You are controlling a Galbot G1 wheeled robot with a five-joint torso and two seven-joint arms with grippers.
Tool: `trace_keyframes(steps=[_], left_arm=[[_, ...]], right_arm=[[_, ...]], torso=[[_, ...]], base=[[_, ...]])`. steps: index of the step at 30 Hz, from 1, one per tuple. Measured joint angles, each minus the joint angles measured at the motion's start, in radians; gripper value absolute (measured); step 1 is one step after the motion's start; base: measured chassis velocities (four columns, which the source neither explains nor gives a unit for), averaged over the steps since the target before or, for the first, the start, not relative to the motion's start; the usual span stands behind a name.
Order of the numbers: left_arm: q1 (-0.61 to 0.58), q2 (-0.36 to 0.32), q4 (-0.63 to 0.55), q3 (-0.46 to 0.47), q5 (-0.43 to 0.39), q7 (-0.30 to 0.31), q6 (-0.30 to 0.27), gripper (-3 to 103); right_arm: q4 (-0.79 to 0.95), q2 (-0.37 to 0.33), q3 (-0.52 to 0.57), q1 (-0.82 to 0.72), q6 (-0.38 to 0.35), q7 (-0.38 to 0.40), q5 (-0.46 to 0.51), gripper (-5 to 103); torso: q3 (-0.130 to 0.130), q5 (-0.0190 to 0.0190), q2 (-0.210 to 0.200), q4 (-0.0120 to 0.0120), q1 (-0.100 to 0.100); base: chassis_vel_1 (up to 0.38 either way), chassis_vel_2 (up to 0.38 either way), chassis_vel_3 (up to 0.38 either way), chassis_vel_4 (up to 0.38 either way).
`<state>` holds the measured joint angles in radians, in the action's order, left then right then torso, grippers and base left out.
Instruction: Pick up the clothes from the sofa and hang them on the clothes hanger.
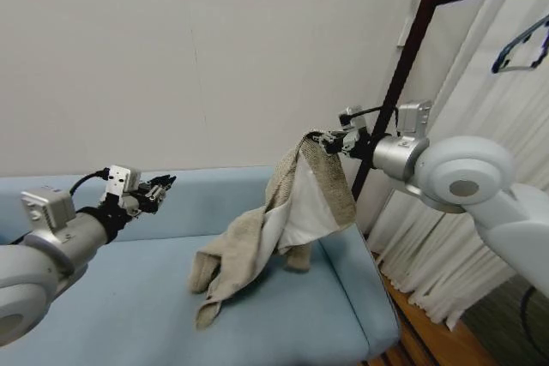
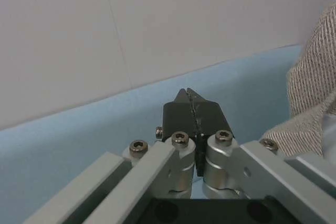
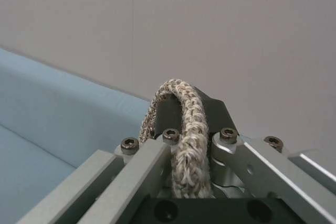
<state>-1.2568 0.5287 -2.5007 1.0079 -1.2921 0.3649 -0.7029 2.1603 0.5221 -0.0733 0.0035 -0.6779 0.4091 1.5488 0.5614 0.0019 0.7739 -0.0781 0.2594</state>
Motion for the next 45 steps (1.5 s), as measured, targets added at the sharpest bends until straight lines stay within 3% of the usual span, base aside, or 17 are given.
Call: trace_keyframes(steps=[3, 6, 8, 11, 12, 13, 16, 17, 18, 20, 22, 27, 31, 35, 45], left_arm=[[-0.016, 0.040, 0.000, -0.052, 0.010, 0.003, -0.001, -2], [-0.061, 0.149, 0.008, -0.132, 0.036, -0.023, 0.017, 12], [-0.067, 0.178, 0.018, -0.152, 0.043, -0.041, 0.021, 18], [-0.065, 0.245, 0.102, -0.246, 0.125, -0.169, 0.062, 28], [-0.065, 0.245, 0.102, -0.246, 0.125, -0.169, 0.062, 28], [-0.055, 0.258, 0.165, -0.296, 0.184, -0.249, 0.105, 34], [-0.001, 0.286, 0.366, -0.465, 0.308, -0.392, 0.238, 50], [-0.001, 0.286, 0.366, -0.465, 0.308, -0.392, 0.238, 50], [0.016, 0.296, 0.420, -0.510, 0.335, -0.431, 0.289, 50], [0.037, 0.319, 0.494, -0.565, 0.372, -0.513, 0.359, 61], [0.040, 0.342, 0.523, -0.589, 0.372, -0.559, 0.387, 72], [0.062, 0.371, 0.549, -0.636, 0.362, -0.593, 0.400, 82], [0.150, 0.409, 0.606, -0.715, 0.358, -0.594, 0.404, 99], [0.203, 0.440, 0.648, -0.755, 0.364, -0.573, 0.393, 101], [0.221, 0.474, 0.710, -0.783, 0.391, -0.554, 0.386, 91]], right_arm=[[-0.013, 0.008, -0.024, 0.026, 0.000, -0.002, 0.001, 1], [-0.018, 0.021, -0.052, 0.049, -0.002, -0.005, 0.001, 1], [-0.017, 0.029, -0.057, 0.055, -0.003, -0.002, 0.000, 1], [-0.012, 0.066, -0.069, 0.072, -0.010, 0.020, 0.001, 1], [-0.012, 0.066, -0.069, 0.072, -0.010, 0.020, 0.001, 1], [-0.012, 0.081, -0.077, 0.078, -0.011, 0.026, 0.001, 1], [-0.020, 0.121, -0.116, 0.083, -0.011, 0.028, -0.012, 1], [-0.020, 0.121, -0.116, 0.083, -0.011, 0.028, -0.012, 1], [-0.026, 0.135, -0.127, 0.082, -0.011, 0.028, -0.021, 1], [-0.048, 0.170, -0.148, 0.082, -0.011, 0.027, -0.044, 1], [-0.077, 0.207, -0.169, 0.084, -0.010, 0.015, -0.069, 1], [-0.112, 0.251, -0.199, 0.086, -0.008, -0.005, -0.110, 1], [-0.119, 0.269, -0.209, 0.085, -0.008, -0.005, -0.115, 1], [-0.123, 0.277, -0.212, 0.090, -0.008, -0.005, -0.115, 1], [-0.118, 0.277, -0.217, 0.090, -0.008, -0.003, -0.111, 1]], torso=[[0.000, -0.0004, 0.000, 0.0000, 0.000], [0.000, -0.0007, 0.000, 0.0004, 0.000], [0.000, -0.0006, 0.000, 0.0004, 0.000], [0.000, -0.0005, 0.000, 0.0003, 0.000], [0.000, -0.0005, 0.000, 0.0003, 0.000], [0.000, -0.0002, 0.000, 0.0004, 0.000], [0.000, -0.0010, 0.000, -0.0001, 0.000], [0.000, -0.0010, 0.000, -0.0001, 0.000], [0.000, -0.0009, 0.000, 0.0000, 0.000], [0.000, -0.0009, 0.000, -0.0003, 0.000], [0.000, -0.0004, 0.000, 0.0002, 0.000], [0.000, -0.0006, 0.000, 0.0008, 0.000], [0.000, -0.0005, 0.000, -0.0002, 0.000], [0.000, -0.0004, 0.000, -0.0003, 0.000], [0.000, -0.0004, 0.000, 0.0004, 0.000]], base=[[0.000, 0.000, 0.000, 0.000], [0.000, 0.000, 0.000, 0.000], [0.000, 0.000, 0.000, 0.000], [0.000, 0.000, 0.000, 0.000], [0.000, 0.000, 0.000, 0.000], [0.000, 0.000, 0.000, 0.000], [0.000, 0.000, 0.000, 0.000], [0.000, 0.000, 0.000, 0.000], [0.000, 0.000, 0.000, 0.000], [0.000, 0.000, 0.000, 0.000], [0.000, 0.000, 0.000, 0.000], [0.000, 0.000, 0.000, 0.000], [0.000, 0.000, 0.000, 0.000], [0.000, 0.000, 0.000, 0.000], [0.000, 0.000, 0.000, 0.000]])
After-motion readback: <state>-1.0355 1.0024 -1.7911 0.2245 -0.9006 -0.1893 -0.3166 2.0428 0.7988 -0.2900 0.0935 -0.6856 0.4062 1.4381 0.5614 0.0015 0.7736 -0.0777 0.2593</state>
